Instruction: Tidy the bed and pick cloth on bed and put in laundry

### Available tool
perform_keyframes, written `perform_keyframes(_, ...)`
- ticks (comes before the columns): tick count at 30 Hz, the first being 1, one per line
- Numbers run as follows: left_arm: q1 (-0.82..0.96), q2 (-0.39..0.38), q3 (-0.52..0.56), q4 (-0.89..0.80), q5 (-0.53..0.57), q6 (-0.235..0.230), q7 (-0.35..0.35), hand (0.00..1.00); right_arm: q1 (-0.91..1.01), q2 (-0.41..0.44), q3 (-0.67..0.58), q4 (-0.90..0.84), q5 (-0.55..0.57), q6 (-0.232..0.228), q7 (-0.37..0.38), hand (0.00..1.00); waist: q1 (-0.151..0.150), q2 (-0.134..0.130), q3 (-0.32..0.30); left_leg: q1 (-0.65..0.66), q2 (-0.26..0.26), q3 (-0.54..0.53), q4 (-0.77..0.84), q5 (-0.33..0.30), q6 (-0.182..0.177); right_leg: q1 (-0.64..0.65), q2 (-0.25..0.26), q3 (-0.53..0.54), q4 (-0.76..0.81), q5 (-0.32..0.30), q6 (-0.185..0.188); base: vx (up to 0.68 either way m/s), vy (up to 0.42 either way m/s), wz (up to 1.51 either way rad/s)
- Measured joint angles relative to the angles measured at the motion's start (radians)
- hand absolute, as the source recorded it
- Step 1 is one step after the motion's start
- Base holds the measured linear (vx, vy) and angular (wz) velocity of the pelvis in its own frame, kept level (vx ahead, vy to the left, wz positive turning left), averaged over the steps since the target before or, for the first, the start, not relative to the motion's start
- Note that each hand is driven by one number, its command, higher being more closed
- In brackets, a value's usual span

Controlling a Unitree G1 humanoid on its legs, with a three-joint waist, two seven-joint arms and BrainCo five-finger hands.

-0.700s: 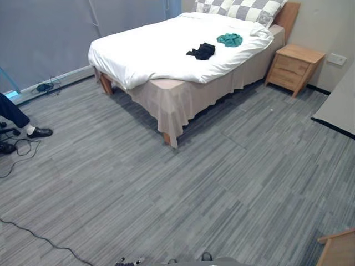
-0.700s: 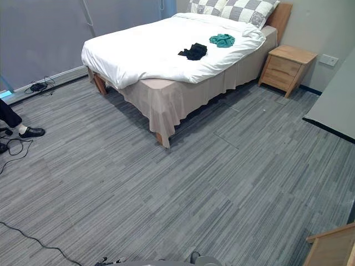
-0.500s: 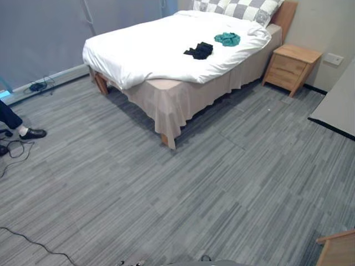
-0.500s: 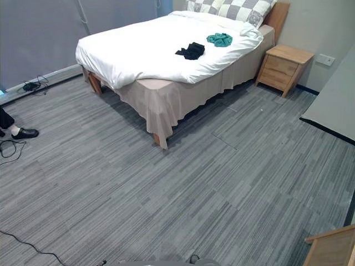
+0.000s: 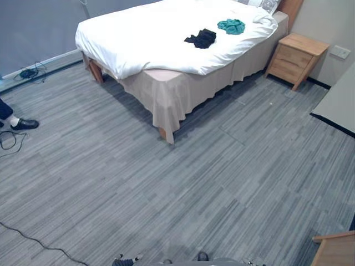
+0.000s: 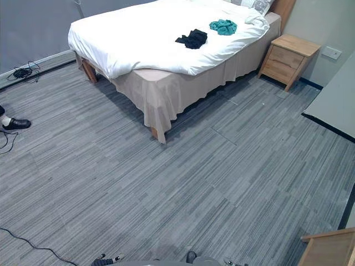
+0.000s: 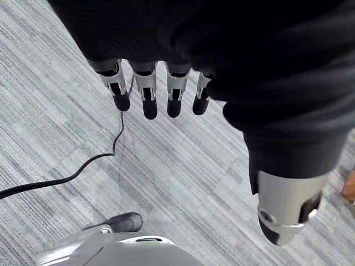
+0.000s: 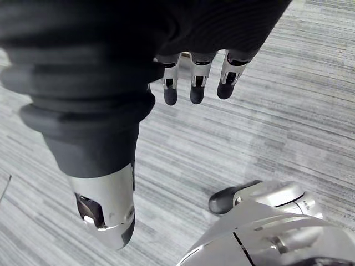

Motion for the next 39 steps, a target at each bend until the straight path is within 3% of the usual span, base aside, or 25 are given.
perform_keyframes(8,-0.001,0.001,0.001,0.0,-0.001,0.001,0.0,0.0,-0.002,0.001,-0.009,-0.002,-0.001,0.001,0.0,0.0,0.004,0.0,0.0,-0.04,0.015,0.049,-0.008,-0.002,-0.002,-0.053,0.02,0.043,-0.026,0.025,-0.015,-0.04,-0.042,-0.19)
perform_keyframes(10,-0.008,0.001,0.007,0.0,-0.002,0.001,0.0,0.0,-0.008,0.004,-0.02,-0.001,-0.002,0.003,0.0,0.0,0.008,-0.002,0.003,-0.059,0.024,0.063,-0.002,-0.006,-0.003,-0.103,0.027,0.044,0.047,-0.011,-0.014,0.04,-0.05,-0.2)
perform_keyframes(11,-0.02,0.006,0.007,0.0,-0.002,0.002,-0.001,0.0,-0.01,0.008,-0.022,-0.002,-0.002,0.003,-0.001,0.0,0.007,-0.007,0.019,-0.06,0.026,0.063,0.009,-0.02,-0.005,-0.147,0.024,0.036,0.155,-0.069,-0.007,0.05,-0.047,0.09)
perform_keyframes(12,-0.029,0.011,0.006,0.0,-0.003,0.002,-0.002,0.0,-0.008,0.013,-0.026,-0.002,-0.003,0.003,-0.001,0.0,0.007,-0.015,0.037,-0.047,0.023,0.064,0.024,-0.04,0.008,-0.186,0.007,0.012,0.282,-0.138,0.06,0.04,-0.051,0.14)
perform_keyframes(13,-0.033,0.012,0.007,0.0,-0.005,0.002,-0.002,0.0,-0.006,0.015,-0.036,-0.003,-0.003,0.003,-0.001,0.0,0.002,-0.02,0.041,-0.043,0.023,0.06,0.025,-0.054,0.008,-0.207,0.003,-0.001,0.335,-0.157,0.09,0.02,-0.063,-0.01)
perform_keyframes(14,-0.042,0.013,0.008,0.003,-0.011,0.004,-0.001,0.0,-0.008,0.017,-0.056,-0.007,-0.01,0.005,0.0,0.0,0.014,-0.022,0.049,-0.031,0.026,0.061,0.029,-0.072,0.008,-0.305,-0.023,-0.055,0.57,-0.159,0.105,0.02,-0.073,0.02)
perform_keyframes(15,-0.04,0.019,0.008,0.009,-0.014,0.011,-0.001,0.0,-0.013,0.021,-0.063,-0.021,-0.012,0.009,-0.001,0.0,0.009,-0.015,0.061,-0.013,0.04,0.057,0.052,-0.091,0.008,-0.4,-0.066,-0.102,0.791,-0.156,0.095,0.05,-0.081,0.12)
perform_keyframes(17,-0.042,0.021,0.008,0.009,-0.019,0.013,-0.001,0.0,-0.012,0.024,-0.08,-0.02,-0.014,0.023,0.0,0.0,-0.008,-0.02,0.068,0.009,0.063,0.037,0.082,-0.12,-0.003,-0.463,-0.132,-0.156,0.951,-0.178,0.084,0.15,-0.085,0.37)
perform_keyframes(18,-0.045,0.02,0.011,0.008,-0.019,0.013,-0.001,0.0,-0.011,0.025,-0.088,-0.019,-0.018,0.023,-0.001,0.0,-0.007,-0.018,0.07,0.019,0.082,0.031,0.093,-0.137,-0.011,-0.488,-0.168,-0.184,0.956,-0.183,0.08,0.3,-0.14,0.29)
perform_keyframes(19,-0.052,0.019,0.018,0.009,-0.019,0.017,-0.001,0.0,-0.018,0.024,-0.088,-0.016,-0.026,0.022,-0.002,0.0,-0.005,-0.017,0.078,0.042,0.114,0.026,0.091,-0.155,-0.033,-0.505,-0.214,-0.231,0.834,-0.182,0.074,0.4,-0.193,0.14)
perform_keyframes(21,-0.065,0.016,0.019,0.01,-0.018,0.018,0.0,0.0,-0.022,0.021,-0.087,-0.016,-0.029,0.021,-0.002,0.0,-0.006,-0.011,0.087,0.07,0.149,0.026,0.084,-0.177,-0.064,-0.508,-0.215,-0.238,0.583,-0.137,0.075,0.47,-0.267,0.03)
perform_keyframes(23,-0.098,0.022,0.03,0.018,-0.012,0.018,0.0,0.0,-0.021,0.027,-0.086,-0.014,-0.029,0.022,-0.003,0.0,-0.017,-0.024,0.095,0.108,0.172,0.03,0.058,-0.203,-0.107,-0.491,-0.209,-0.214,0.162,0.031,0.121,0.57,-0.373,0.05)
perform_keyframes(24,-0.115,0.015,0.057,0.023,-0.006,0.018,0.002,0.0,-0.025,0.029,-0.096,-0.009,-0.028,0.023,-0.001,0.0,-0.029,-0.026,0.119,0.153,0.186,0.035,0.043,-0.225,-0.126,-0.484,-0.211,-0.198,0.123,0.164,0.12,0.72,-0.433,0.07)
perform_keyframes(25,-0.146,-0.004,0.054,0.031,-0.001,0.01,-0.001,0.0,-0.056,0.01,-0.102,0.002,-0.029,0.021,-0.003,0.0,-0.045,0.015,0.145,0.165,0.215,0.038,0.044,-0.198,-0.112,-0.524,-0.193,-0.194,0.229,0.186,0.107,0.59,-0.351,-0.01)
perform_keyframes(26,-0.155,-0.016,0.054,0.03,0.001,0.007,-0.001,0.0,-0.066,0.012,-0.108,0.002,-0.029,0.017,-0.005,0.0,-0.05,0.017,0.145,0.166,0.214,0.041,0.039,-0.158,-0.112,-0.556,-0.195,-0.184,0.294,0.169,0.082,0.54,-0.352,-0.06)
perform_keyframes(27,-0.165,-0.041,0.055,0.028,0.002,-0.001,-0.001,0.0,-0.075,0.019,-0.131,0.001,-0.028,0.018,-0.003,0.0,-0.059,0.023,0.149,0.184,0.222,0.037,0.048,-0.078,-0.143,-0.574,-0.189,-0.18,0.388,0.121,0.016,0.43,-0.323,-0.09)
perform_keyframes(28,-0.167,-0.056,0.056,0.028,0.002,-0.001,-0.002,0.0,-0.075,0.016,-0.142,0.002,-0.027,0.019,-0.001,0.0,-0.06,0.03,0.148,0.184,0.234,0.034,0.08,-0.052,-0.16,-0.569,-0.18,-0.186,0.415,0.091,0.006,0.67,-0.503,-0.07)
perform_keyframes(29,-0.168,-0.077,0.057,0.025,0.003,-0.002,-0.002,0.0,-0.074,0.011,-0.159,0.002,-0.027,0.021,-0.001,0.0,-0.063,0.037,0.147,0.13,0.271,0.023,0.244,-0.019,-0.164,-0.54,-0.168,-0.207,0.443,0.033,-0.001,0.58,-0.432,0.0)
perform_keyframes(30,-0.168,-0.083,0.058,0.006,0.005,-0.001,-0.003,0.0,-0.07,0.017,-0.168,0.003,-0.027,0.021,-0.002,0.0,-0.061,0.045,0.151,0.03,0.321,-0.001,0.481,0.062,-0.133,-0.48,-0.142,-0.225,0.43,-0.006,-0.014,0.6,-0.411,0.01)
perform_keyframes(31,-0.166,-0.083,0.058,-0.003,0.001,-0.001,-0.003,0.0,-0.067,0.013,-0.164,0.002,-0.027,0.022,-0.002,0.0,-0.06,0.051,0.152,-0.019,0.348,-0.007,0.592,0.138,-0.103,-0.443,-0.127,-0.226,0.41,-0.019,-0.028,0.59,-0.324,-0.09)
perform_keyframes(32,-0.161,-0.083,0.058,-0.026,-0.005,-0.001,-0.003,0.0,-0.067,0.001,-0.138,0.002,-0.026,0.023,-0.005,0.0,-0.05,0.058,0.153,-0.12,0.396,-0.018,0.837,0.167,-0.081,-0.375,-0.089,-0.222,0.366,-0.042,-0.055,0.58,-0.237,-0.44)
perform_keyframes(33,-0.161,-0.082,0.057,-0.054,-0.021,-0.008,-0.002,0.0,-0.074,-0.007,-0.1,0.002,-0.024,0.021,-0.007,0.0,-0.032,0.056,0.156,-0.207,0.42,-0.006,1.048,0.11,-0.071,-0.316,-0.062,-0.203,0.331,-0.046,-0.077,0.57,-0.2,-0.56)
perform_keyframes(35,-0.161,-0.07,0.058,-0.084,-0.041,-0.014,0.0,0.0,-0.094,-0.011,-0.072,0.004,-0.015,0.02,-0.009,0.0,-0.022,0.04,0.172,-0.294,0.418,0.053,1.161,0.001,-0.053,-0.21,-0.048,-0.174,0.279,-0.053,-0.084,0.53,-0.115,-0.54)
perform_keyframes(37,-0.162,-0.067,0.059,-0.109,-0.066,-0.016,0.002,0.0,-0.109,-0.012,-0.051,0.004,-0.009,0.02,-0.02,0.0,-0.004,0.032,0.176,-0.356,0.383,0.113,1.078,-0.076,-0.065,-0.126,-0.056,-0.148,0.215,-0.053,-0.082,0.51,-0.043,-0.38)
perform_keyframes(39,-0.163,-0.072,0.081,-0.123,-0.101,-0.035,0.003,0.0,-0.133,-0.022,-0.065,0.008,-0.009,0.022,-0.022,0.0,0.004,0.023,0.181,-0.409,0.298,0.174,0.83,-0.114,-0.091,-0.059,-0.094,-0.137,0.174,-0.066,-0.053,0.5,0.07,-0.25)
